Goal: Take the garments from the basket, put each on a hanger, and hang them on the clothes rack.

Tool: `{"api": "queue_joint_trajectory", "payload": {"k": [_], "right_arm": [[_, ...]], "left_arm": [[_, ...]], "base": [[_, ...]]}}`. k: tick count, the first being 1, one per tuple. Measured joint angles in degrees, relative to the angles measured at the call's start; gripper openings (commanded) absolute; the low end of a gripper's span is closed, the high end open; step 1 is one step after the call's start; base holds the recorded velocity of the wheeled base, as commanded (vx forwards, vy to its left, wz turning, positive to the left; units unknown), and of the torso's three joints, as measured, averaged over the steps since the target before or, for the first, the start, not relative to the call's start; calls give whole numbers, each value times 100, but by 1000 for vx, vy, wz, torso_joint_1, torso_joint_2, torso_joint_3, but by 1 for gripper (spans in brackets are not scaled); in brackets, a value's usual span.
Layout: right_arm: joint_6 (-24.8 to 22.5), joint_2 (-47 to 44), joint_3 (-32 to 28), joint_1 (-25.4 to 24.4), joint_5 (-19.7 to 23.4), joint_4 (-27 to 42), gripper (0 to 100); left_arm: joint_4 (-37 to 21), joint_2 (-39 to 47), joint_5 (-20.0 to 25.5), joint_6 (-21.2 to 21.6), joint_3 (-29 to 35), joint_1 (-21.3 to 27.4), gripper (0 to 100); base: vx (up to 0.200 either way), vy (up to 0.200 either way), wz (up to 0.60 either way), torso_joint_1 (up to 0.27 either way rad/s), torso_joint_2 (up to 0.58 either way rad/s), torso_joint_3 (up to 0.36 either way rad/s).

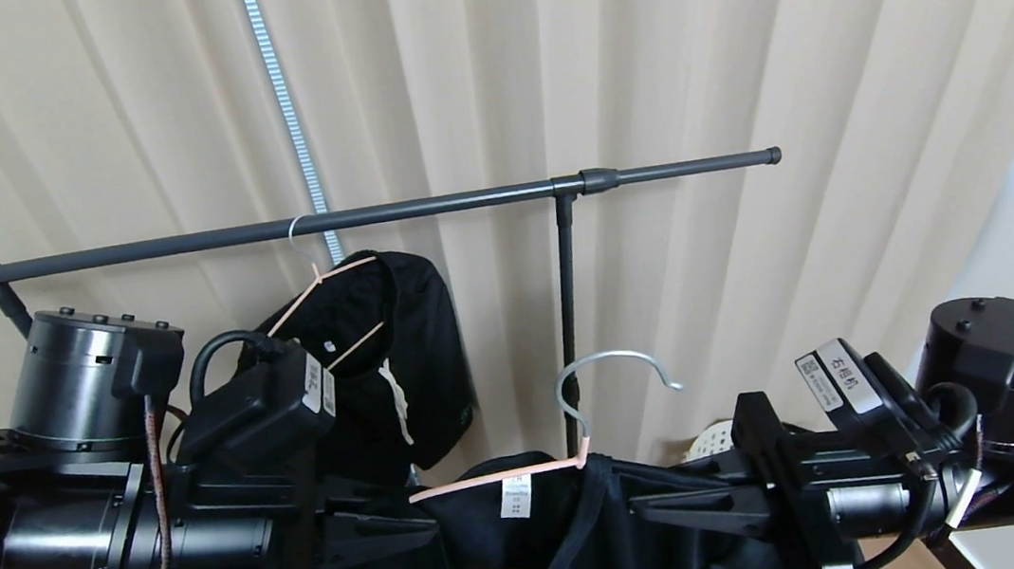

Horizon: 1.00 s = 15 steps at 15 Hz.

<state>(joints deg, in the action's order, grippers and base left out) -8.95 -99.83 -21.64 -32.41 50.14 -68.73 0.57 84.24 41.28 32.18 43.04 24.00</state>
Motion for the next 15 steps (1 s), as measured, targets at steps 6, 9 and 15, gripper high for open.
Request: {"api": "queue_joint_trajectory", "payload": {"k": [6,9,15], "right_arm": [[-293,51,26,85,-17,-51,100],[-556,83,15,371,2,-54,100],[-561,90,-90,613,-11,-46,100]], "left_arm": [[13,-290,-37,-137,-176,-57,0],[13,-502,-44,-169,-278,-265,0],[5,-1128,-26,-229,-600,-807,0]], "base": [[0,0,0,0,0,0],[0,0,0,0,0,0],[0,0,0,0,0,0]]}}
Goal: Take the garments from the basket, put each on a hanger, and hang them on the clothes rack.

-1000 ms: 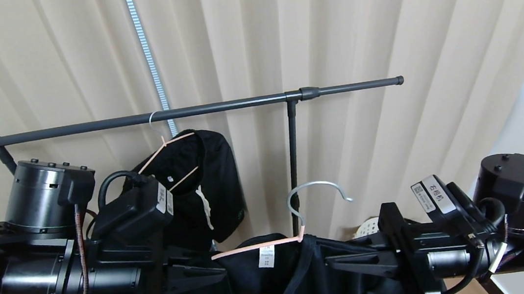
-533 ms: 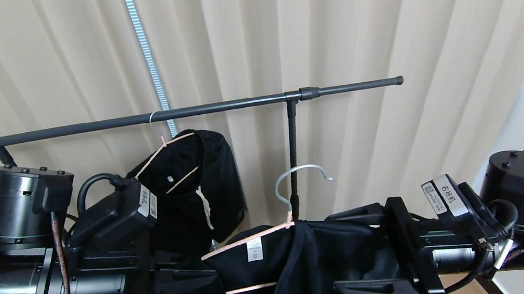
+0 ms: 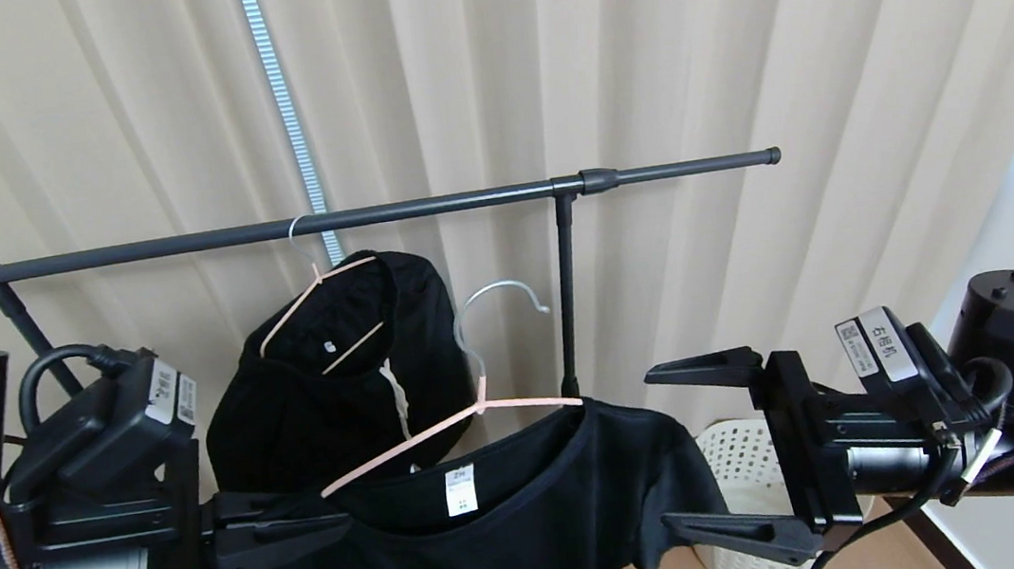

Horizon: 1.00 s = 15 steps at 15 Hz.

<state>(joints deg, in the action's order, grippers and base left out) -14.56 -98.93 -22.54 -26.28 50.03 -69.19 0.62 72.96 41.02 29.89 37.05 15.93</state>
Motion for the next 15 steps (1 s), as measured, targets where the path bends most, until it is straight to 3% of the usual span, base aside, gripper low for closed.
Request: {"api": "queue_joint_trajectory", "payload": {"k": [15], "right_arm": [[-16,-1198,-562,586,-9,2,100]], "left_arm": [[-5,-1649,-13,-447,-285,-205,0]], "base": [[0,0,0,0,0,0]]}}
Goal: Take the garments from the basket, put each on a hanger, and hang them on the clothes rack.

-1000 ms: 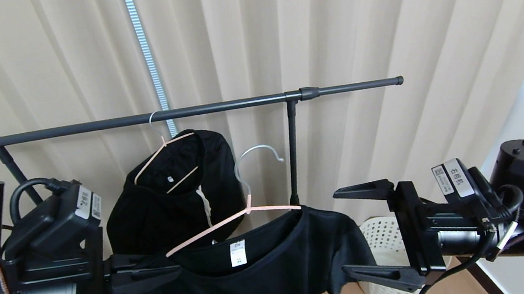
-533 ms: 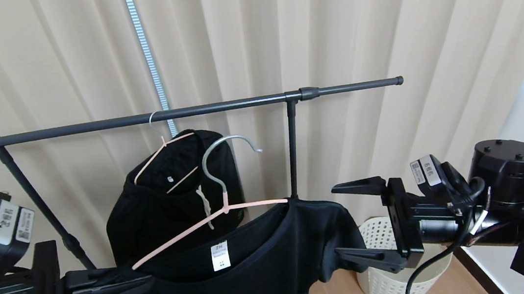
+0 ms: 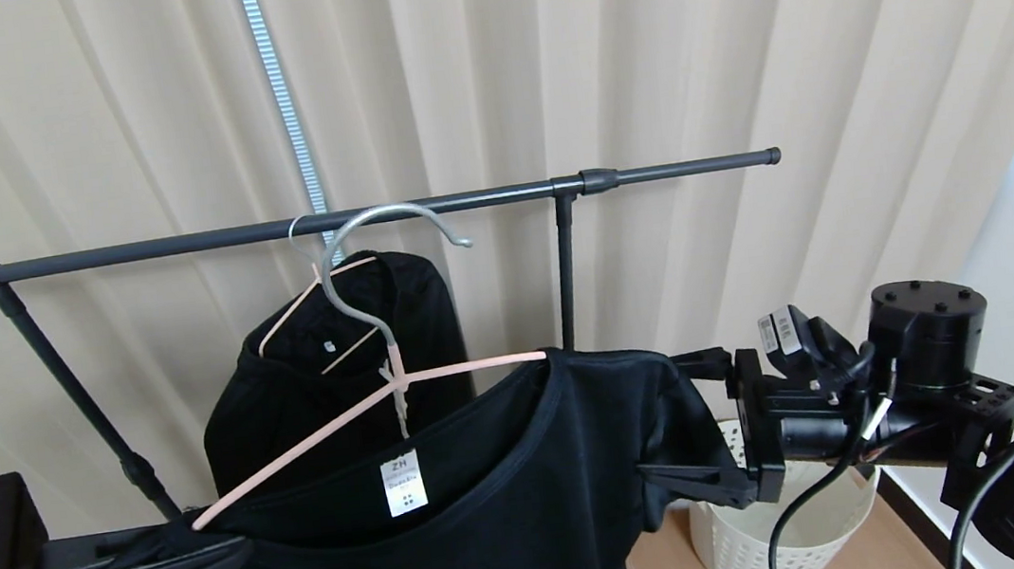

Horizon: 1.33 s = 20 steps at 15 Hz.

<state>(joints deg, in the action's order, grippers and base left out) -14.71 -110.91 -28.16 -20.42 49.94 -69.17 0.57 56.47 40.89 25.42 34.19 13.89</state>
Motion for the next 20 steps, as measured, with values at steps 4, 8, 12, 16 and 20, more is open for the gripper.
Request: {"api": "queue_joint_trajectory", "payload": {"k": [4,8,12,16,20], "right_arm": [[-4,-238,-91,74,-2,-7,100],[-4,-350,-163,146,-13,-2,0],[2,-345,-347,527,-7,1,0],[13,-339,-566,866,4,34,0],[18,-340,-541,848,2,59,0]], "left_arm": [[0,-241,0,-180,0,0,0],[0,-421,-6,-211,-21,-13,0],[2,-488,-5,-336,-49,-135,0],[2,-501,5,-413,-68,-330,0],[2,-482,6,-533,-68,-439,0]], "base": [[0,0,0,0,0,0],[0,0,0,0,0,0],[0,0,0,0,0,0],[0,0,0,0,0,0],[0,0,0,0,0,0]]}}
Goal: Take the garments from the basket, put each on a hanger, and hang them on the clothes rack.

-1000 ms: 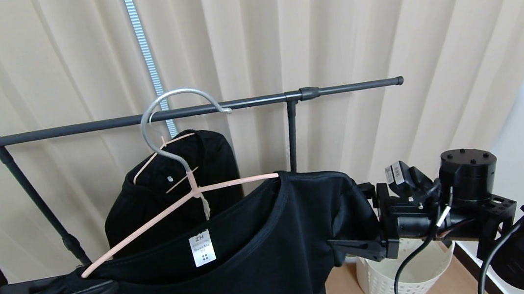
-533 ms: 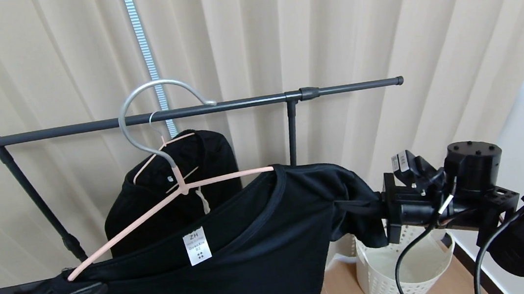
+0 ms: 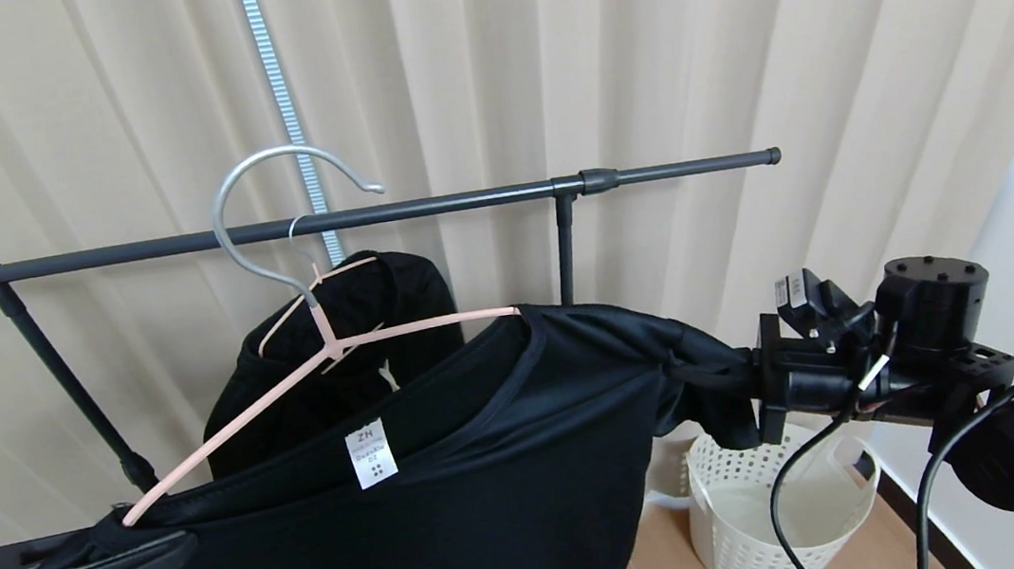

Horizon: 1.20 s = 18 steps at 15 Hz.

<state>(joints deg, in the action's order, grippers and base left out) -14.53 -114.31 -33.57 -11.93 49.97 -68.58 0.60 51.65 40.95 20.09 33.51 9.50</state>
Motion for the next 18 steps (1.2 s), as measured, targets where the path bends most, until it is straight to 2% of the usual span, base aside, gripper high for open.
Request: {"api": "queue_joint_trajectory", "payload": {"k": [1,2,4,9,14,18], "right_arm": [[2,26,15,-22,0,35,0],[-9,61,65,-30,-2,43,100],[-30,158,168,-55,-5,46,100],[-30,469,254,-123,-10,40,100],[-55,811,360,-269,-35,27,100],[-266,1158,585,-506,-57,-46,100]], "left_arm": [[0,6,0,-57,6,-11,0],[0,22,-1,-118,9,-11,0],[0,69,-37,-187,11,-24,0],[5,344,-606,-436,122,-126,0],[16,903,-1577,-731,424,-101,0],[18,1579,-2400,-1421,912,216,0]], "base": [[0,0,0,0,0,0],[0,0,0,0,0,0],[0,0,0,0,0,0],[0,0,0,0,0,0],[0,0,0,0,0,0],[0,0,0,0,0,0]]}}
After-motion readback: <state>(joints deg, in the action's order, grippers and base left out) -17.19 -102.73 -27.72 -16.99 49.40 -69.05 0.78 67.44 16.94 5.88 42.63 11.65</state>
